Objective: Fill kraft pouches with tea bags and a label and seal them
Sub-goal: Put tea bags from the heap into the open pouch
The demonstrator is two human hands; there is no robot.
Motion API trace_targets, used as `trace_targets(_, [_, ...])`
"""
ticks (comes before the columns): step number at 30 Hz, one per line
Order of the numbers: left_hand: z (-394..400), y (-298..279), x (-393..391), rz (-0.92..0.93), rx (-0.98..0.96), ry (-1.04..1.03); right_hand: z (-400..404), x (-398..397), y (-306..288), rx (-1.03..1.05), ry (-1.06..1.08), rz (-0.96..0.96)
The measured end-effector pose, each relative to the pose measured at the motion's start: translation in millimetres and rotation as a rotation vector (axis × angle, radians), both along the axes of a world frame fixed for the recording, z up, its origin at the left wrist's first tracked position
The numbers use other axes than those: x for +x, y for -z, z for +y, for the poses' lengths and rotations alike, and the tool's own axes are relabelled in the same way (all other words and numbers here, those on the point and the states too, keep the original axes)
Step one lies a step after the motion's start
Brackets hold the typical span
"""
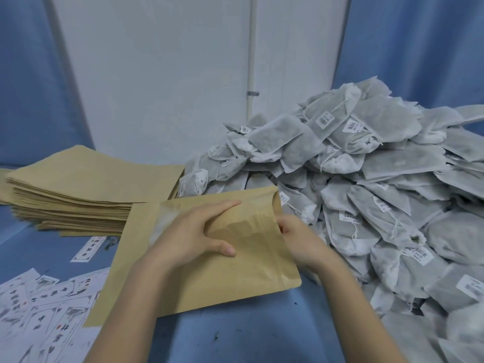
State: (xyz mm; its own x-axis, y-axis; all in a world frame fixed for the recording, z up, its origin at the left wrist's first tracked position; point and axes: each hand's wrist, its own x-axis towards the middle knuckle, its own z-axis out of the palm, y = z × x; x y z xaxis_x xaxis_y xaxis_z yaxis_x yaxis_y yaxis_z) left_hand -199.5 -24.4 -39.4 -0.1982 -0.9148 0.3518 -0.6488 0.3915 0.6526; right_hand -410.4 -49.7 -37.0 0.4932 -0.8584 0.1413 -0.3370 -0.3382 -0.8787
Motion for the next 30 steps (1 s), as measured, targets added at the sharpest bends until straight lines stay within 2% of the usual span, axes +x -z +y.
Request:
trace_targets(1, [0,0,0,0.002,0.002,-0.005,-4,-5,0,-0.124,0.127,0.032])
trace_targets(3, [-2,3,1,0.000,-0.013,-0.022,-13,-18,0,-0.439,0.513,0.088])
trace_targets(5, [-2,4,1,-0.006,-0.022,-0.029,-20,-33,4,-0.669,0.792,0.224])
trace_targets(8, [-4,7,0,-0.020,-0.014,-0.035,-33,-46,21,-0.745,0.883,0.449])
trace_targets(10, [-4,9,-2,-0.022,-0.007,-0.042,-37,-46,30,-0.799,0.915,0.508])
trace_targets(12, [-4,10,-3,-0.038,-0.003,-0.042,-40,-46,34,-0.849,0.995,0.467])
trace_targets(15, [-3,10,-4,-0.051,-0.004,-0.041,-39,-49,33,-0.915,1.149,0.298])
trace_targets(18, [-4,9,-2,-0.038,-0.014,-0.057,-32,-46,21,-0.995,1.074,0.154])
trace_targets(20, [-4,7,-2,-0.018,-0.029,-0.072,-25,-41,4,-0.923,0.926,0.060])
trace_targets(25, [-4,7,1,0.035,-0.053,-0.088,-11,-52,-24,-0.419,0.728,-0.333])
trace_targets(28, [-3,5,3,0.052,-0.072,-0.094,-4,-67,-31,-0.255,0.616,-0.558])
trace_targets(30, [-2,4,3,0.055,-0.074,-0.095,-3,-74,-32,-0.161,0.537,-0.626])
